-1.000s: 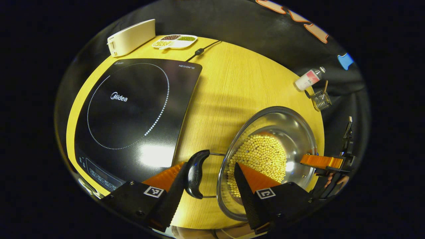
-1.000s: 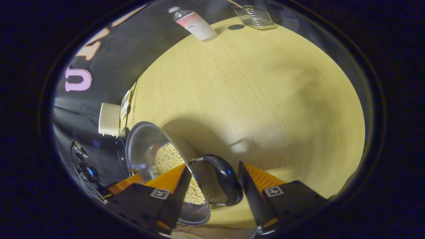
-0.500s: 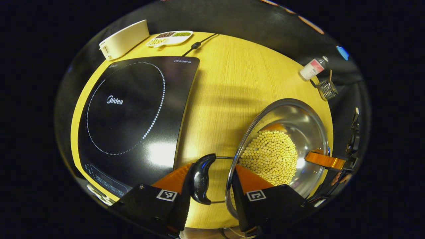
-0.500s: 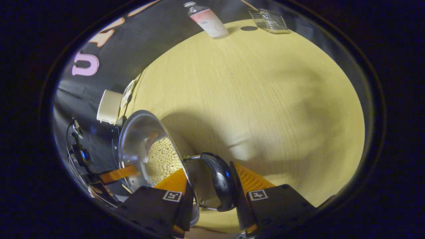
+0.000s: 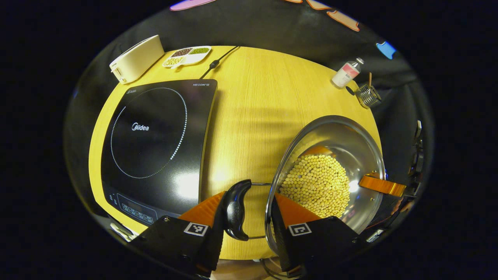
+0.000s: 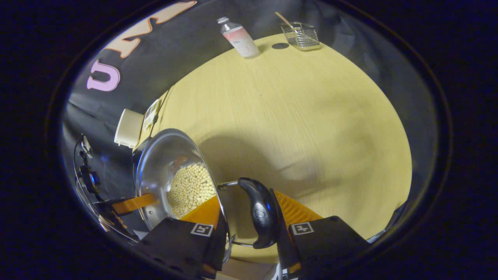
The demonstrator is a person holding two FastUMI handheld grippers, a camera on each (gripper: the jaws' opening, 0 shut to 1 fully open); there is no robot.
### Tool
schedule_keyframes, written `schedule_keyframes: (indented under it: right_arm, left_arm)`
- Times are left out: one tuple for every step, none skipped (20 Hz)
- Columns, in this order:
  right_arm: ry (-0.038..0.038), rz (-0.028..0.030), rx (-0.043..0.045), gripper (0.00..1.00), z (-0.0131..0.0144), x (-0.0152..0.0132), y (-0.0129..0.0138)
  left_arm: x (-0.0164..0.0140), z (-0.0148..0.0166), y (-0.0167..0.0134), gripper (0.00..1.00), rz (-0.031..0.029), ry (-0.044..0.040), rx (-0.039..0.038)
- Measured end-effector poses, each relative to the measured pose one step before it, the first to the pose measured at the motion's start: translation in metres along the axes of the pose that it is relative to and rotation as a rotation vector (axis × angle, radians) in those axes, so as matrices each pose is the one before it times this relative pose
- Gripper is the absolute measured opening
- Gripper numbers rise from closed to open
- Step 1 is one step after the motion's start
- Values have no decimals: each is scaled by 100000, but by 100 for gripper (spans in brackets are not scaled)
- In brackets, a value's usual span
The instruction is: First push the handle of the pot to place it horizontally, then grasp the pot with both hands and set it on the induction cooktop.
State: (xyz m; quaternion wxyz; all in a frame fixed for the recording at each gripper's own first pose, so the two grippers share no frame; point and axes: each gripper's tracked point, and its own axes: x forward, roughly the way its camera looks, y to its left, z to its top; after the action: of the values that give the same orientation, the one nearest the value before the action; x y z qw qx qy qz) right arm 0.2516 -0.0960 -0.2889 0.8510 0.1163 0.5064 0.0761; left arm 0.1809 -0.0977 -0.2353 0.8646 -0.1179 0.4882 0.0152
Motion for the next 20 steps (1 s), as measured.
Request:
schedule_keyframes:
  right_arm:
    - [-611,-373,979,58,-437,-502,372]
    - [-691,-276,1204,58,-525,-503,366]
    - [-412,-321,1343,58,-617,-367,421]
    - [-545,-355,1203,52,-758,-365,620]
    - [-836,-559,1088,52,-566,-232,724]
    - [-981,-812,996,58,-625,-215,687]
    - [-1127,-1013,828,58,-610,-275,939]
    - [-1336,-1047,572,58,-790,-307,970]
    - [-1259,-657,612,58,-631,-212,1223]
    - [-964,-217,195,58,-695,-45,1382]
    - [-272,445,616,58,-655,98,1469]
    - [-362,788,424,58,-663,244,1720]
    - [-289,810,128,58,-649,321,1642]
    - [-201,860,-210,57,-663,452,1655]
    - [-189,782,-287,57,-639,468,1509]
    - [-188,805,-68,58,-487,526,1526]
    - [-109,551,-356,58,-417,605,1440]
    - [111,271,-387,58,-415,615,1324]
    - [-56,87,-522,58,-325,566,1237]
    - [-237,-87,-877,51,-285,578,1157]
  left_arm:
    - [-593,84,226,63,23,-156,1829]
    - [-592,64,406,60,143,63,1745]
    - [-547,29,423,63,-112,-93,1783]
    - [-427,147,538,60,-501,-455,1954]
    - [-411,53,646,60,-670,-440,1948]
    - [-297,76,752,60,-815,-400,1781]
    - [-319,-94,945,63,-1025,-5,1502]
    - [-349,47,1034,61,-1093,-363,773]
    - [-486,-36,1139,61,-1051,-369,641]
    - [-394,138,1330,61,-1026,-571,510]
    - [-389,-62,1461,61,-544,258,334]
    - [-518,88,1672,60,-120,-188,546]
    - [-340,126,1716,61,271,-387,370]
    - [-484,139,1745,62,575,-724,195]
    - [-401,209,1697,60,633,-956,84]
    - [-318,187,1617,60,723,-1082,359]
    - [-131,-23,1628,60,761,-517,189]
    - [-167,94,1514,62,887,-681,118]
    - [-170,-58,1210,60,803,-206,135]
    - [-117,85,1316,60,841,-603,211]
